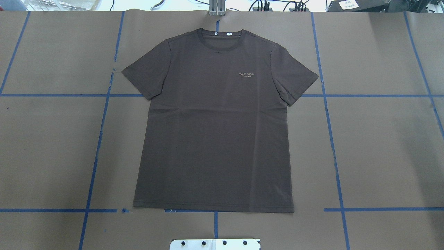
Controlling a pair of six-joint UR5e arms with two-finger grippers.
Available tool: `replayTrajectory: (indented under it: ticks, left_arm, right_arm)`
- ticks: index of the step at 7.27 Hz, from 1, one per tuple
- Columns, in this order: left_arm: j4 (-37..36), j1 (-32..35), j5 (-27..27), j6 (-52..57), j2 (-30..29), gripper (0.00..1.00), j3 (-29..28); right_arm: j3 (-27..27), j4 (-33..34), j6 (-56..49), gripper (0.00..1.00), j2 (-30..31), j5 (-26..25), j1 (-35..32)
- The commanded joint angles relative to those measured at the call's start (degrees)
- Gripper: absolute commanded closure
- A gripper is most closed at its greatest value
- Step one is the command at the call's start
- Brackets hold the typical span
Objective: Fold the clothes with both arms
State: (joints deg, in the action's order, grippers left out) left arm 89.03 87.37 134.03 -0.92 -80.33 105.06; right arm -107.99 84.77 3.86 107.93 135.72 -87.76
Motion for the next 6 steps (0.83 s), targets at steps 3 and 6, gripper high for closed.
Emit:
replayTrajectory:
  ticks: [3, 6]
  left_arm:
    - [0.0, 0.0, -0.1, 0.0, 0.6, 0.0, 0.8]
    - [15.1, -0.8, -8.6, -0.7, -1.1, 0.0, 1.6]
  right_arm:
    - [-0.1, 0.0, 0.0, 0.0, -0.1, 0.3, 0.0]
    - [0.2, -6.8, 0.9, 0.0, -7.2, -0.2, 0.0]
